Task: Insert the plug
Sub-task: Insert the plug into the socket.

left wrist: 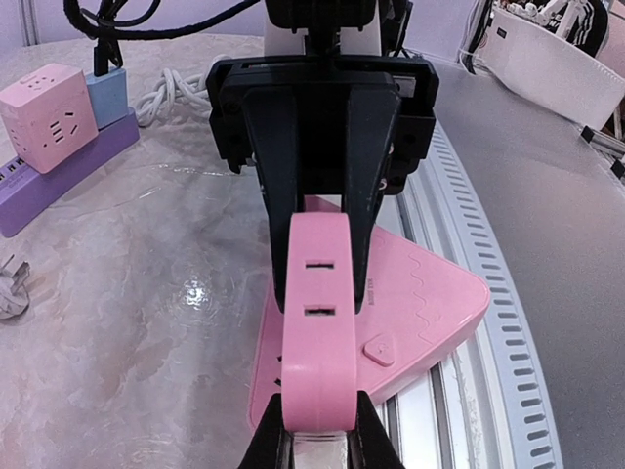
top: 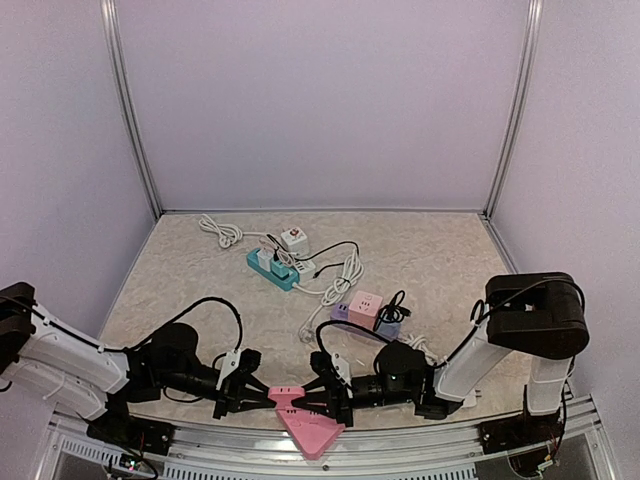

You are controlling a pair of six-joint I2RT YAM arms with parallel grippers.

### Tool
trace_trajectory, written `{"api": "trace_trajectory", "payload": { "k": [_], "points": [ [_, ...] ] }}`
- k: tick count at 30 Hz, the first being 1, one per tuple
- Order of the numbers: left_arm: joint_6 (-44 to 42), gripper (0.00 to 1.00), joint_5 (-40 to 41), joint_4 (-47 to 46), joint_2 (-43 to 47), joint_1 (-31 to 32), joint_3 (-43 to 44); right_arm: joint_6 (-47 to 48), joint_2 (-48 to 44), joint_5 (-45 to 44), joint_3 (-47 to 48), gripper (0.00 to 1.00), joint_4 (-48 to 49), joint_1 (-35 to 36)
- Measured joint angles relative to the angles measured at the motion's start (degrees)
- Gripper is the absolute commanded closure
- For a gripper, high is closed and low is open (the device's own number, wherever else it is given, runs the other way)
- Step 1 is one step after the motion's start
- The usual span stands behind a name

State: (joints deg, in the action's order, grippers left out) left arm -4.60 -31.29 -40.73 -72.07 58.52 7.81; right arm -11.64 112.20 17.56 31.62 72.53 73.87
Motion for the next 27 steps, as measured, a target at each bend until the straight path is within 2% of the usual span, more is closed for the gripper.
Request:
{"api": "trace_trajectory", "payload": {
  "k": [27],
  "points": [
    [-1.29,1.00,-0.66,1.01,-5.88,1.07,2.89,-1.27,1.03,1.62,-1.84,1.00,0.76,-0.35]
  ]
}}
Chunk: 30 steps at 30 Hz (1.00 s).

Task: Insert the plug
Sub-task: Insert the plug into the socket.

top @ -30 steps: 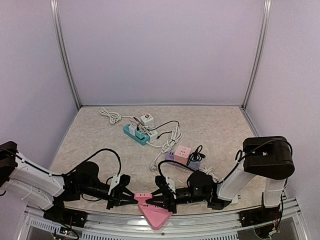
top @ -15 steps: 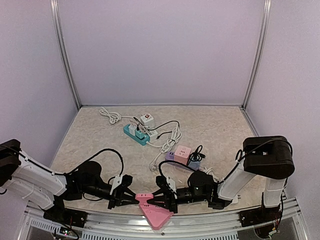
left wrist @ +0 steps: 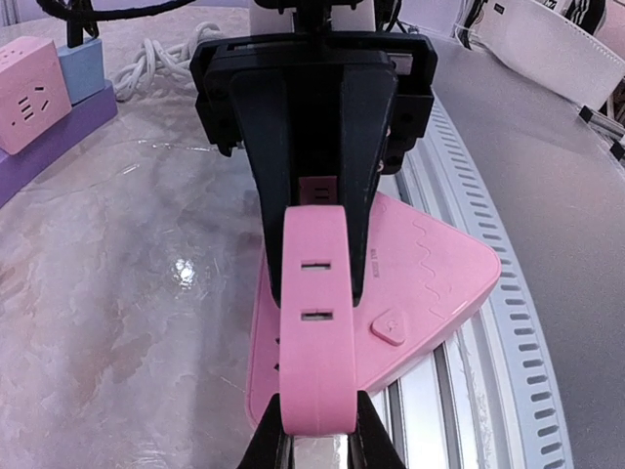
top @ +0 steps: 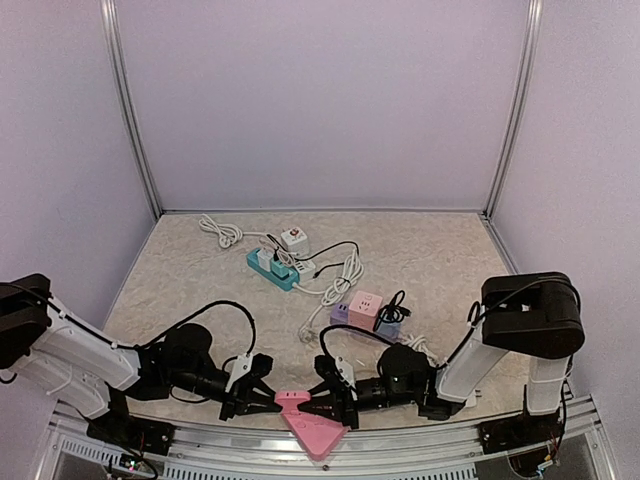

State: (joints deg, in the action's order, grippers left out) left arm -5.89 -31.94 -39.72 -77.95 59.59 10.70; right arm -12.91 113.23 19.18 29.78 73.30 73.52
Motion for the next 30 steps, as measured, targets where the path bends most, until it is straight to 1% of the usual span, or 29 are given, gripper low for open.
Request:
{"api": "trace_trajectory", "payload": {
  "k": [5,11,17,20,21,23,25,28,30],
  "points": [
    [-1.25,1.00,-0.63,1.44,-0.85,0.20,0.76,1.16,0.83,-0.22,-0.07,1.00,-0.42,0.46],
    [-3.69,1.00,0.17,2.25,-2.54,1.25,2.75,2.78,1.46,-1.97,-2.47,1.00,3.37,0.83],
    [-5.60,1.00,0.87,3.91,-2.36,1.68,3.39,5.64,0.96,-2.27,-2.60,1.00,2.45,0.90],
    [-6.47,1.00,1.01,4.72,-2.19,1.81,3.61,6.51,0.52,-2.34,-2.60,0.80,1.68,0.92],
    [-6.78,0.98,1.11,4.72,-2.19,1.88,3.61,6.71,0.24,-2.38,-2.60,0.73,1.20,0.94],
    [-7.76,0.87,1.55,4.70,-2.29,2.23,4.22,7.54,-0.85,-2.51,-2.10,0.62,-2.25,1.05],
    [-8.87,0.69,2.47,4.81,-3.15,3.10,5.51,7.41,-1.70,-3.15,-0.33,0.56,-7.48,1.11],
    [-10.08,0.54,2.86,6.86,-3.28,3.82,5.79,7.91,-4.28,-3.85,0.42,0.50,-13.64,1.25],
    [-10.67,0.43,2.86,8.74,-3.30,4.28,5.68,8.24,-6.14,-4.35,0.33,0.42,-16.72,1.40]
  ]
}}
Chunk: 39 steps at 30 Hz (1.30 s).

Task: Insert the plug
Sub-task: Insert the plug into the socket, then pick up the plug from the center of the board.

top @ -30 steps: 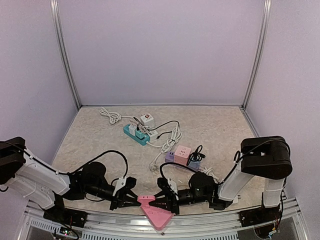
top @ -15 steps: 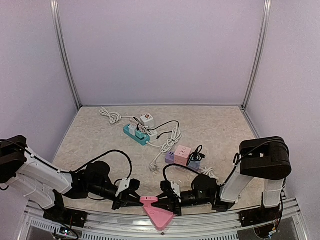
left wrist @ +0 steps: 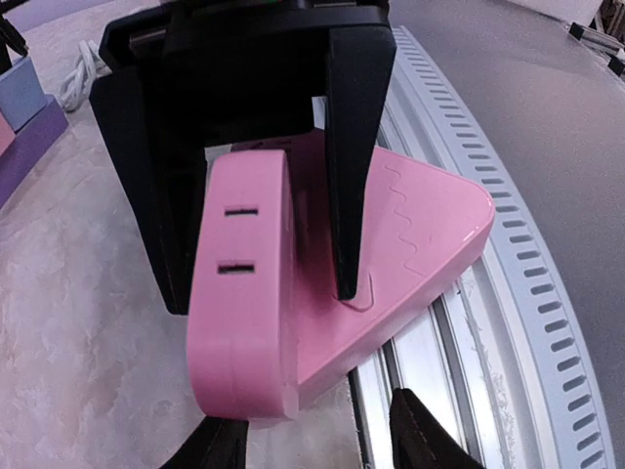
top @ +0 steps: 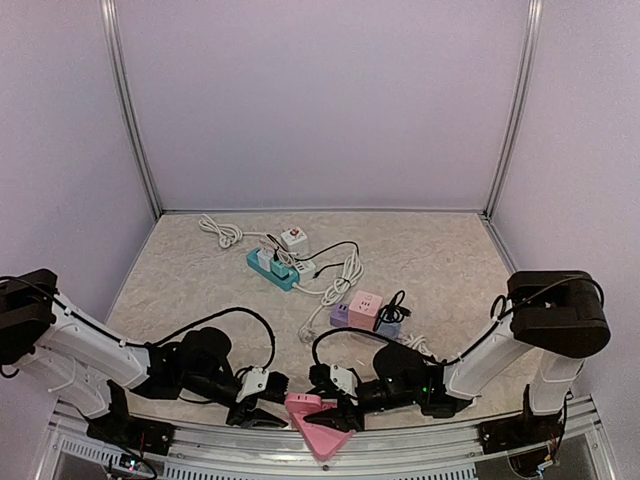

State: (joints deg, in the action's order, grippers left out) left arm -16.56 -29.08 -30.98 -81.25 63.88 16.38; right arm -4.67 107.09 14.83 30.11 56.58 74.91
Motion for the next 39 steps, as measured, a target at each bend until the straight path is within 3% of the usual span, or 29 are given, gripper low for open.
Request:
{"api": "trace_trajectory", "payload": {
  "k": [4,7,12,22,27,31,39],
  "points": [
    [-0.50,0.22,-0.04,2.19,0.28,0.31,-0.02,0.66,-3.15,-0.85,-0.07,0.16,-5.05,0.22],
    [-0.66,0.11,0.04,3.61,0.87,0.37,-0.07,1.68,-5.16,-1.44,-0.04,0.05,-9.16,0.42],
    [-1.09,0.01,1.27,5.25,2.97,0.48,-0.07,2.60,-10.29,-2.99,0.02,0.00,-16.50,0.48],
    [-1.29,0.01,5.79,10.86,12.22,0.50,-0.09,0.13,-30.08,-12.50,6.29,0.01,-36.57,0.68],
    [0.31,0.01,8.98,13.49,18.62,0.57,-0.33,-11.69,-38.86,-28.89,16.72,0.01,-55.63,0.68],
    [2.29,0.01,10.45,15.50,23.08,-0.28,-0.59,-28.48,-44.96,-39.19,23.30,0.04,-74.90,-0.83],
    [4.48,0.01,11.63,15.45,31.50,-6.64,-2.60,-59.08,-45.81,-43.65,29.00,0.05,-116.06,-9.31]
  ]
}}
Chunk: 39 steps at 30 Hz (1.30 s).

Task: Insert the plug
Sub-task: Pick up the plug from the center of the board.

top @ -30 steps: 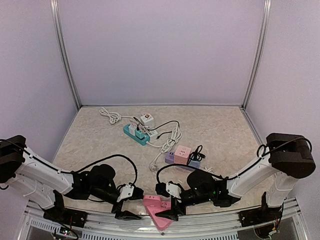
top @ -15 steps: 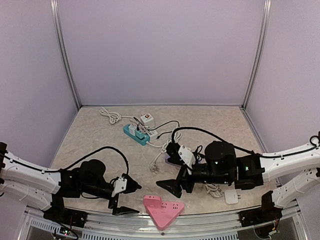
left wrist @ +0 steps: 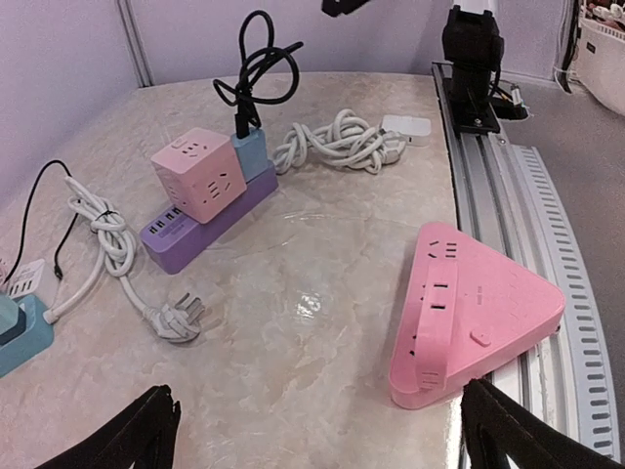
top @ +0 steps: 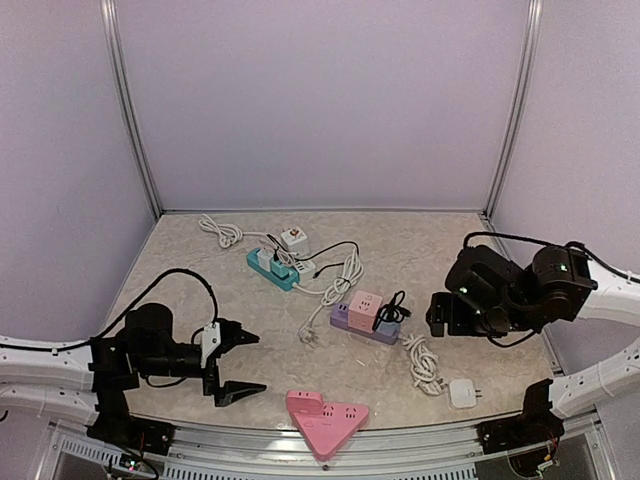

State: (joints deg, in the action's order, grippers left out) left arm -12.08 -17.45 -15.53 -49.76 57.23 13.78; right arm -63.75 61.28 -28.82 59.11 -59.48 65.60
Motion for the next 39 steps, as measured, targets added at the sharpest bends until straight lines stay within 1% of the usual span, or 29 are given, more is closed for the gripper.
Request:
{"api": "trace_trajectory", "payload": {
  "k": [3,7,9,11,14,18,21,23,27,32,36,39],
  "points": [
    [0.98,0.01,-0.35,-1.36,3.67,-3.39,-2.12,-5.16,0.44,4.79,-4.31,0.07,-6.36,-2.25],
    [1.77,0.01,-1.38,-3.34,8.31,-6.23,-4.42,-7.74,4.15,12.79,-12.37,0.08,-9.86,-7.23],
    [1.81,0.01,-2.10,-4.07,9.97,-6.78,-4.90,-8.59,5.29,16.00,-14.75,0.09,-10.71,-8.22],
    [1.77,0.01,-3.02,-4.92,11.61,-7.08,-5.46,-9.18,5.14,18.67,-16.04,0.10,-10.49,-9.20],
    [1.55,0.01,-4.59,-6.08,13.88,-7.08,-6.54,-8.98,5.33,23.63,-17.62,0.12,-6.97,-9.57],
    [1.11,0.01,-5.97,-6.51,16.06,-7.08,-7.43,-7.34,9.03,28.74,-18.21,0.19,-2.71,-9.75],
    [0.76,0.01,-6.58,-6.56,17.57,-7.15,-7.58,-7.13,11.28,30.12,-18.32,0.21,-2.19,-9.90],
    [0.46,0.01,-6.84,-6.56,18.27,-7.32,-7.65,-7.32,11.56,30.12,-18.32,0.23,-2.73,-9.92],
    [-0.02,0.01,-7.67,-6.56,18.95,-7.45,-7.65,-7.91,11.41,30.14,-18.78,0.23,-2.75,-10.03],
    [-0.24,0.01,-8.26,-6.54,19.45,-7.65,-7.67,-8.15,10.27,30.64,-22.36,0.24,-0.07,-10.73],
    [-0.24,0.01,-8.81,-6.51,19.50,-8.04,-7.67,-8.35,8.13,30.53,-25.14,0.29,0.90,-12.26],
    [-0.24,0.01,-9.27,-6.49,19.47,-8.13,-7.67,-8.26,6.40,30.71,-26.88,0.30,3.17,-12.94]
  ]
}}
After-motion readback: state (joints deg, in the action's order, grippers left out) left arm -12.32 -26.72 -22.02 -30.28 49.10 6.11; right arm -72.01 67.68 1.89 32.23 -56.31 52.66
